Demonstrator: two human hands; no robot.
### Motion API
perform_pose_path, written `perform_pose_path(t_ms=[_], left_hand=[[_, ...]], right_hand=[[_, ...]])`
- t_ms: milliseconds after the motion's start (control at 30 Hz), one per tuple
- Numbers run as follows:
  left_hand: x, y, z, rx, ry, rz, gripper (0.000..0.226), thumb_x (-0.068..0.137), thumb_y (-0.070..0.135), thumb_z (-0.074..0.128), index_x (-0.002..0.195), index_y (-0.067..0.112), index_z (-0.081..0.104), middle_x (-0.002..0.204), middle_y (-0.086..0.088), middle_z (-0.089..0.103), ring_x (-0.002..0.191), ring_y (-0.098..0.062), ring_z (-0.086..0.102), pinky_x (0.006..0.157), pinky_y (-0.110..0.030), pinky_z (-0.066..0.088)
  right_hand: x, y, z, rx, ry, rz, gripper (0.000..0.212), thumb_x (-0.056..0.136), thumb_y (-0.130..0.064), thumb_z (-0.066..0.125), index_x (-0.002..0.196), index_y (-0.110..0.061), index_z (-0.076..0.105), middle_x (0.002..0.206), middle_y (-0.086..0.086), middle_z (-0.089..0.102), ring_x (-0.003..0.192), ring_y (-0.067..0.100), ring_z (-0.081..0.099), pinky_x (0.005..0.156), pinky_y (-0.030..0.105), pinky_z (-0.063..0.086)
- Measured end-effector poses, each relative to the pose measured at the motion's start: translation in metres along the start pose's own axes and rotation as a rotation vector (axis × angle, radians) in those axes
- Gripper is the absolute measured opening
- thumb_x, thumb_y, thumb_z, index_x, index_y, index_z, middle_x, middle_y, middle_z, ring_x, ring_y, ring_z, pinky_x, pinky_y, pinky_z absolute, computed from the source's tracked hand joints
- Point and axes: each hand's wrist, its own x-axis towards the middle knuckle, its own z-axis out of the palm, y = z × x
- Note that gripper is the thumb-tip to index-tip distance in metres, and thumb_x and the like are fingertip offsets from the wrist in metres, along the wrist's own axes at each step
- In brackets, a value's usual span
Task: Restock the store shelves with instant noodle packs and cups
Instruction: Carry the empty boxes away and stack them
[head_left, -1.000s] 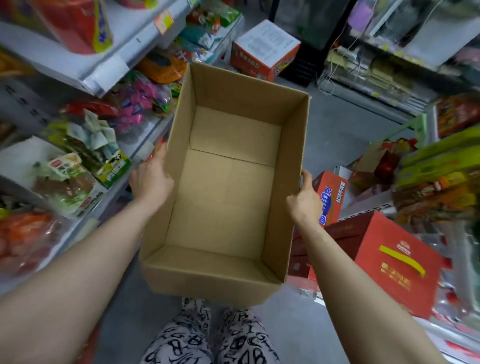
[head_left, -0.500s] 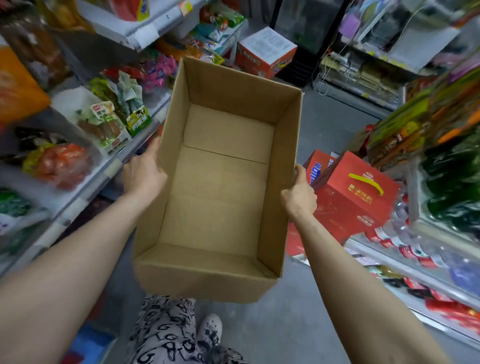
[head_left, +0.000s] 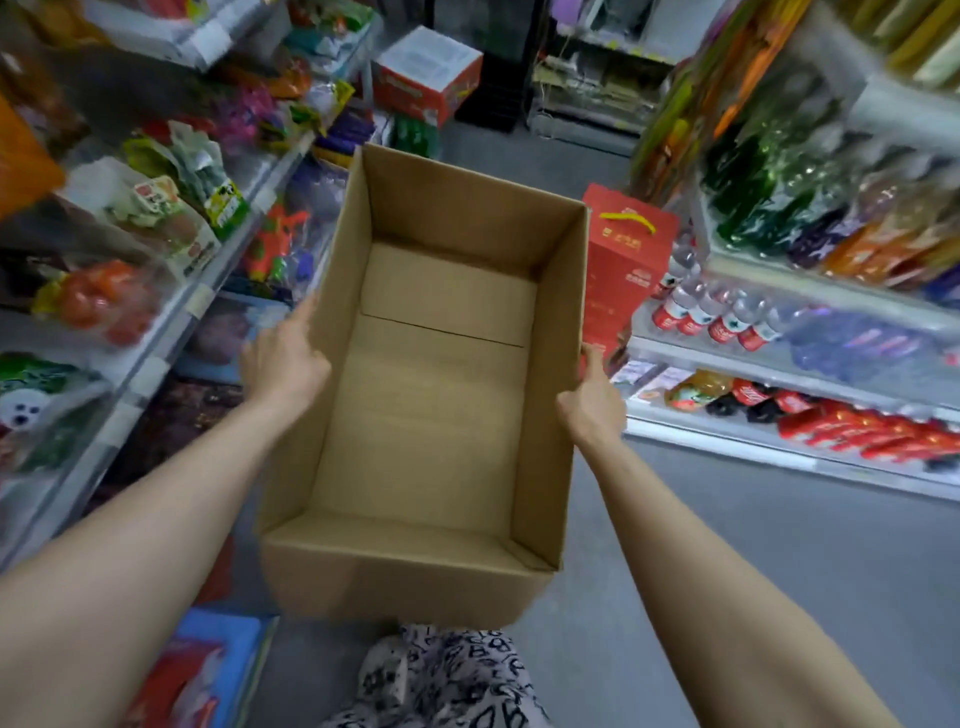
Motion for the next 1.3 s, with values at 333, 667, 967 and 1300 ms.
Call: perform_pose_path(t_ms=[333,667,967,1300], left_hand=[[-0.119,0.11,0.034,0.028,-0.177,0.339,0.074,0.078,0.007,0.053,0.145,0.034,0.038,0.109,-0.023,0.066,0.1,-0.047,0.06,0.08,-0.045,0.048],[-0.31,0.317,0.1,0.047,-0.312,0.747,0.078,0.076,0.006,0.054,0.145,0.039,0.037,0.106,-0.023,0.067,0.097,-0.046,0.062,0.08,-0.044,0.048],[-0.552,0.5,0.19,-0.041,-0.497,1.148,0.066,0.077,0.009,0.058,0.137,0.033,0.048,0.099,-0.022,0.068,0.092,-0.042,0.063,0.076,-0.048,0.052],[-0.795,0.655,0.286,-0.001,-0.703,1.613,0.075,0.072,0.004,0.059,0.143,0.023,0.044,0.1,-0.025,0.069,0.093,-0.046,0.063,0.079,-0.049,0.053]], right_hand=[[-0.134,0.174,-0.079,0.097,0.158,0.36,0.068,0.084,-0.01,0.046,0.144,-0.039,0.032,0.091,0.006,0.057,0.097,0.036,0.061,0.074,0.036,0.047],[-0.266,0.412,-0.184,0.22,0.364,0.711,0.074,0.081,-0.008,0.044,0.145,-0.042,0.027,0.097,0.007,0.066,0.092,0.032,0.062,0.073,0.035,0.049],[-0.428,0.631,-0.274,0.288,0.592,1.071,0.072,0.084,-0.004,0.042,0.144,-0.041,0.027,0.079,0.002,0.054,0.081,0.029,0.053,0.069,0.031,0.041],[-0.565,0.789,-0.312,0.402,0.845,1.438,0.067,0.081,-0.011,0.05,0.14,-0.039,0.033,0.109,0.014,0.063,0.101,0.038,0.059,0.081,0.036,0.045]])
